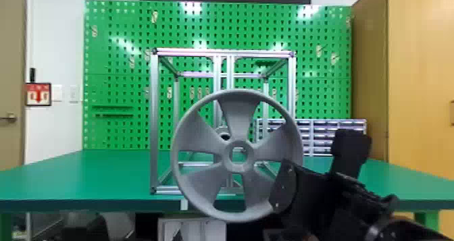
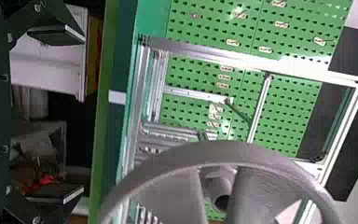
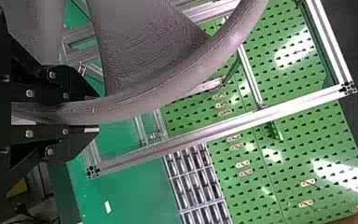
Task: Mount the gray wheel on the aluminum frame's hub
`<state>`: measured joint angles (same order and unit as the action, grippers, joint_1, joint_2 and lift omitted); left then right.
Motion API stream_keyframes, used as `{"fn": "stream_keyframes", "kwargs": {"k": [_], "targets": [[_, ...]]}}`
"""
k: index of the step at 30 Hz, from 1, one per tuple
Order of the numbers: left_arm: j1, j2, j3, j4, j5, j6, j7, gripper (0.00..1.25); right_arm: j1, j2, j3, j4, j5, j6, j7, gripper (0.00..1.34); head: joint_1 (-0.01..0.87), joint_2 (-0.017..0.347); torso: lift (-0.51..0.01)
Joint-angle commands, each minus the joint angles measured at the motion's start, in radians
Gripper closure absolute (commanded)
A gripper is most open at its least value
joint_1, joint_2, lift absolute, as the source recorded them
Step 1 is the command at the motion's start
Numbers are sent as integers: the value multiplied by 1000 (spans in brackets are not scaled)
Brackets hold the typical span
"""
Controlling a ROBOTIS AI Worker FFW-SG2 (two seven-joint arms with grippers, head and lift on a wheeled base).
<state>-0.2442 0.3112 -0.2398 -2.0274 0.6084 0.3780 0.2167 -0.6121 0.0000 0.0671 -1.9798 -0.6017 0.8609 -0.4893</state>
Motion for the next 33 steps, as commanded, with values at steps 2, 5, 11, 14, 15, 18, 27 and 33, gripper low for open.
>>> {"fn": "stream_keyframes", "kwargs": {"k": [2,5,11,14,15,18,27,33], "targets": [[-32,-1,-7,0,106,1,9,167,-2,1,8,10,3,-8,0,1128,-5,6,-499],[-50,-1,-16,0,148,-1,20,168,-2,1,14,15,5,-13,0,1128,-5,6,-499],[-90,-10,-32,0,185,-21,35,191,-2,1,20,24,5,-17,0,1128,-5,6,-499],[-107,-15,-38,0,194,-37,36,205,-3,1,23,26,10,-17,0,1128,-5,6,-499],[-113,-17,-39,0,197,-50,38,206,-3,1,25,27,10,-17,0,1128,-5,6,-499],[-127,-24,-38,4,202,-77,61,206,-3,1,28,29,10,-19,0,1128,-5,6,-499],[-176,-50,-39,79,194,-159,64,216,-2,1,39,30,8,-23,0,1128,-5,6,-499],[-205,-60,-49,110,180,-191,64,240,0,1,43,30,7,-26,0,1128,-5,6,-499]]}}
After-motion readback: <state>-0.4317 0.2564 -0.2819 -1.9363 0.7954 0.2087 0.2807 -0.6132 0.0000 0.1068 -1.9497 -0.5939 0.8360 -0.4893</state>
